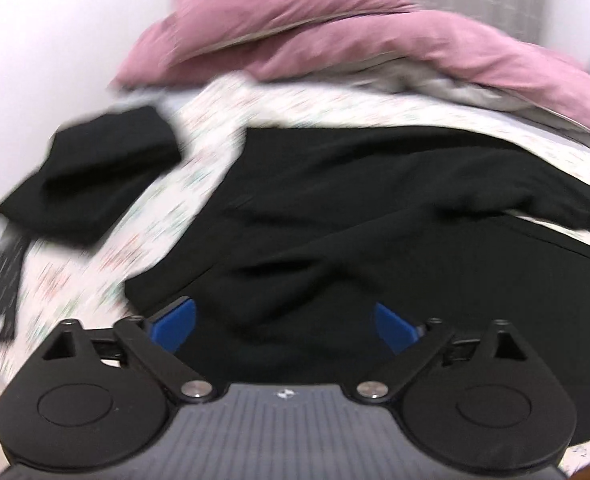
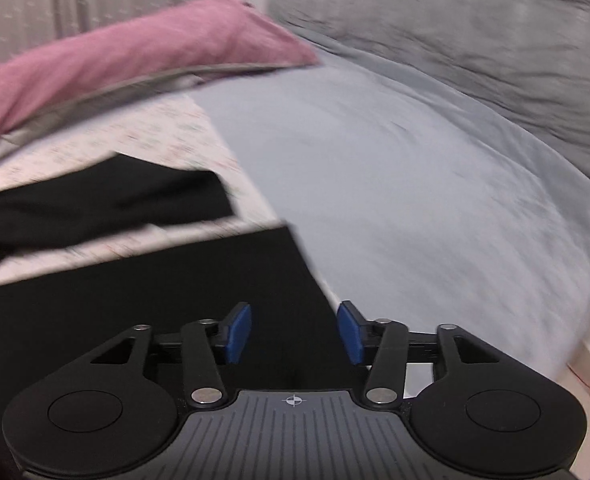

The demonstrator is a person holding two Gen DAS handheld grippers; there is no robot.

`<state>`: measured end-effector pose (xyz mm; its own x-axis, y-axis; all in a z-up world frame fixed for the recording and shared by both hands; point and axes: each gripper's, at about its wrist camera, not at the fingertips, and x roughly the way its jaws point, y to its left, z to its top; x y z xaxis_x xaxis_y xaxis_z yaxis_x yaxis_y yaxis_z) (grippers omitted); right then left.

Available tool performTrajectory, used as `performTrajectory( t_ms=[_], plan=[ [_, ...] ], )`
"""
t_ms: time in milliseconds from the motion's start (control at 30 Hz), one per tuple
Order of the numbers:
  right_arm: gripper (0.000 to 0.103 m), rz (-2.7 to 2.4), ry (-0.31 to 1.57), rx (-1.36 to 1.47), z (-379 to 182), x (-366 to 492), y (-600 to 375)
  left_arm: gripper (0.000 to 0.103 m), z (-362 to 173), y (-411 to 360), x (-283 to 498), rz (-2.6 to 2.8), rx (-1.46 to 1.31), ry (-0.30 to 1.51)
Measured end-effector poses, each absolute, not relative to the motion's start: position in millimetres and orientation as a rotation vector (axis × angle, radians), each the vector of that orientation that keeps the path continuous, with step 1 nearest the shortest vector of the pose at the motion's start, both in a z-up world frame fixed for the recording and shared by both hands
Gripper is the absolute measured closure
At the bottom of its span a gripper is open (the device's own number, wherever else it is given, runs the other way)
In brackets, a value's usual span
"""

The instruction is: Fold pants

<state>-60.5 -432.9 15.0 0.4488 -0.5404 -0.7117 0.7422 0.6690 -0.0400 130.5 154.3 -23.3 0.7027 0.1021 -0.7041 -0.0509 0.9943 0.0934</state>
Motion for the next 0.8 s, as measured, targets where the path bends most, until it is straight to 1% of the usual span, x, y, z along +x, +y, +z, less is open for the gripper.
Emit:
performTrajectory(
  t_ms=[67,333,467,633,767,800],
  plan=[
    [0.052,-0.75,0.754,0.297,19,-35,-433,0.0,-25,121,143,0.011,0.105,0.748],
    [0.052,-0.563,0.691,0.306,19,58,-445,0.0,-55,17,203,-0.181,0.146,0.714],
    [0.052,-0.486,0.709,0.281,7,103,-456,0.0,-77,-18,226,-0.238,0.149,0.683],
    [0.053,-0.422,0.764,0.184,-23,162,-455,0.0,-104,-30,246,-0.286,0.107,0.694],
    [0.06,-0.407,0.82,0.094,-49,201,-455,0.0,-122,-27,243,-0.34,0.118,0.697],
    [0.071,-0.419,0.837,0.061,-54,207,-453,0.0,-124,-27,240,-0.345,0.132,0.69]
  ],
)
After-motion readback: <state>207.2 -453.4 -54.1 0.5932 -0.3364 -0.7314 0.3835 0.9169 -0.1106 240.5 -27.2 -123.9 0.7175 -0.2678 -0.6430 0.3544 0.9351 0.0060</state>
